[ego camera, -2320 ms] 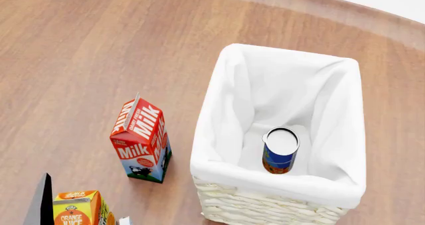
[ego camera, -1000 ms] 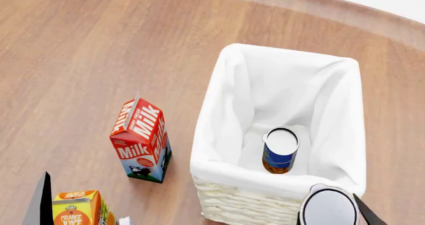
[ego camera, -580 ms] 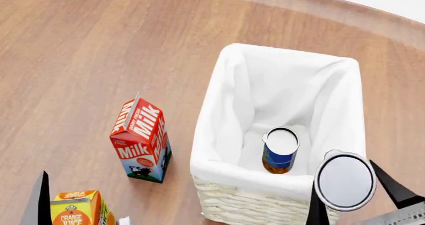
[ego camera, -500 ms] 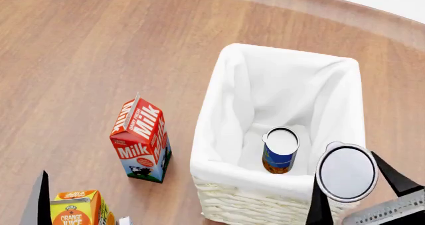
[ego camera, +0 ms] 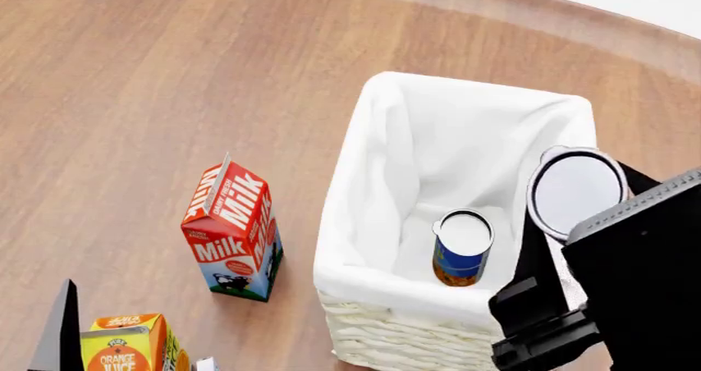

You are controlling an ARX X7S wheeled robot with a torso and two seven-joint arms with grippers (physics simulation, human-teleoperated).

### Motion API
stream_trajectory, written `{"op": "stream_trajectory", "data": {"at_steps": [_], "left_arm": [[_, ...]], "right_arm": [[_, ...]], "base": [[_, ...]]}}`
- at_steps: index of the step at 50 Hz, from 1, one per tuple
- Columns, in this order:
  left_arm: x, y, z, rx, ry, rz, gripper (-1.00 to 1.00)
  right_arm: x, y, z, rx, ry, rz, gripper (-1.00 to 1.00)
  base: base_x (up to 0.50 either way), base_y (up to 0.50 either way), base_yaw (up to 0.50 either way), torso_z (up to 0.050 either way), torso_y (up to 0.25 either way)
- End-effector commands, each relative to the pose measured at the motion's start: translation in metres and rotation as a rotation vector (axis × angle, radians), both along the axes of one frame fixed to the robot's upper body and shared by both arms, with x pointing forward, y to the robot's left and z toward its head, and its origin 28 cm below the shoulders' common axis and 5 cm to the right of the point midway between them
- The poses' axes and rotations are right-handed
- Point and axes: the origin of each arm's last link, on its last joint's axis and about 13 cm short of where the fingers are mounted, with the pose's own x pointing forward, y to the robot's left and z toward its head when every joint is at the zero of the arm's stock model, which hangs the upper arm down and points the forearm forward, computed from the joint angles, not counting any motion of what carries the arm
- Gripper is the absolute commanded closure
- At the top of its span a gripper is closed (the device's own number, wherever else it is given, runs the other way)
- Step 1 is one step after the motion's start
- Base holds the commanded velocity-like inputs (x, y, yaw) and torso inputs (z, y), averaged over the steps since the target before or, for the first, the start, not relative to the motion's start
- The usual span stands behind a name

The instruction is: Pick up the alphabet soup and the tomato sauce, and put them in the basket.

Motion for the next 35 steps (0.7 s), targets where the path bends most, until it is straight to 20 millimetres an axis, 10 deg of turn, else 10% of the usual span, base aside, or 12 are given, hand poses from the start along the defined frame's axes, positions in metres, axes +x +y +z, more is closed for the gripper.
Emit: {"op": "stream_trajectory", "data": {"at_steps": [1,35], "left_arm": [[0.007,0.001,0.003,-0.044,-0.042,-0.016,-1.0],[0.011,-0.001,-0.007,-0.039,-0.024,-0.019,-1.0]], "right_arm": [[0.02,0.004,0.028,0.018,-0.003,0.087,1.0],[0.083,0.007,0.073,-0.163,0.363,0.149,1.0]], "base": [[0.0,0.0,0.0,0.0,0.0],[0.0,0.0,0.0,0.0,0.0]]}}
